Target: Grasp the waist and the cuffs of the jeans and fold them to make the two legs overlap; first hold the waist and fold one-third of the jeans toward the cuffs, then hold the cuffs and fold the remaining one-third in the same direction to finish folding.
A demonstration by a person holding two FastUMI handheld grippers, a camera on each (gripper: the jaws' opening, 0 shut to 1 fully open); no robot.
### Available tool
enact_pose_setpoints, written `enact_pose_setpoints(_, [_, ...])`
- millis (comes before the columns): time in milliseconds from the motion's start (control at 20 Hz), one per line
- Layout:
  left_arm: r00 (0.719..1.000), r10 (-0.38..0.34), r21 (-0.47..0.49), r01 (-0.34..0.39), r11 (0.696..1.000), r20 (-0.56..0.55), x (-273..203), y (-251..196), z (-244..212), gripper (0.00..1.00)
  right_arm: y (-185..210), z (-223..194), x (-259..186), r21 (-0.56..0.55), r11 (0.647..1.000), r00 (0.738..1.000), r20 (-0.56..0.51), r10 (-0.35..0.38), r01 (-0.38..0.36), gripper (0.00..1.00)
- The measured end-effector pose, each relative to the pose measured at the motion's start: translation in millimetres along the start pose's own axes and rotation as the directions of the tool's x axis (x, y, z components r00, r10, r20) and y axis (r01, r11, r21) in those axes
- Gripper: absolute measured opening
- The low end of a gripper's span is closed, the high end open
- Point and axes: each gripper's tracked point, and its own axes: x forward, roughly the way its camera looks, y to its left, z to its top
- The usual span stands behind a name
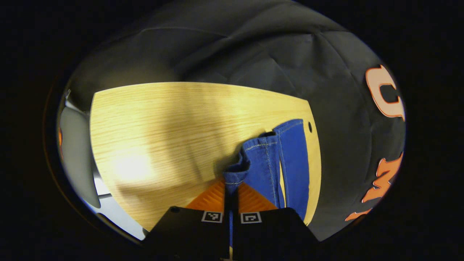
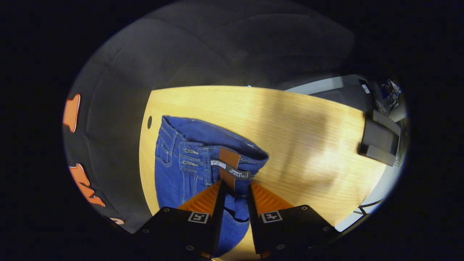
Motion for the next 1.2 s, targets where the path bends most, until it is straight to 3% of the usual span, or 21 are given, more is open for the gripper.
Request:
enact_pose_setpoints(50, [1.0, 0.004, 0.017, -0.004, 1.0, 0.009, -5.5, -3.9, 1.5, 0.04, -2.3, 2.1, 0.3, 0.021, 0.999, 0.999, 0.017, -0.031, 0.031, 0.38])
enact_pose_setpoints(100, [1.0, 0.004, 0.04, -0.005, 0.999, 0.016, -0.4, -3.1, -0.3, 0.04, 0.2, -1.2, -1.5, 0.044, 0.998, 0.999, 0.023, -0.043, 0.041, 0.16])
enact_pose_setpoints(200, [1.0, -0.002, 0.079, 0.0, 0.997, 0.022, -9.1, -13.8, 1.2, 0.04, 12.4, -2.3, -6.2, 0.025, 1.0, 1.0, 0.007, -0.019, 0.019, 0.16])
enact_pose_setpoints(500, [0.991, -0.13, 0.207, 0.125, 0.97, 0.01, -37.4, -89.2, 3.4, 0.04, 57.8, 10.5, -33.4, 0.01, 0.995, 0.993, 0.067, 0.098, -0.098, 0.15])
enact_pose_setpoints(750, [0.988, -0.154, 0.28, 0.155, 0.948, -0.027, -50.8, -136.3, 6.4, 0.04, 93.0, 11.7, -36.4, 0.026, 0.988, 0.987, 0.06, 0.15, -0.152, 0.16])
enact_pose_setpoints(900, [0.985, -0.169, 0.333, 0.172, 0.927, -0.04, -51.2, -162.5, 15.9, 0.04, 98.5, 19.0, -31.5, -0.01, 0.994, 0.991, 0.081, 0.107, -0.107, 0.11])
enact_pose_setpoints(1000, [0.989, -0.139, 0.34, 0.148, 0.929, -0.05, -46.1, -168.0, 13.1, 0.03, 114.3, 14.0, -25.4, -0.004, 0.991, 0.989, 0.048, 0.137, -0.137, 0.11])
enact_pose_setpoints(1050, [0.995, -0.088, 0.33, 0.101, 0.939, -0.053, -41.8, -164.4, 12.2, 0.03, 121.5, 12.9, -23.0, -0.008, 0.989, 0.988, 0.035, 0.15, -0.15, 0.12])
enact_pose_setpoints(1200, [0.998, -0.005, 0.206, 0.019, 0.978, -0.068, -35.9, -162.2, 13.3, 0.04, 124.2, 20.2, -16.0, 0.022, 0.992, 0.991, 0.029, 0.127, -0.128, 0.07])
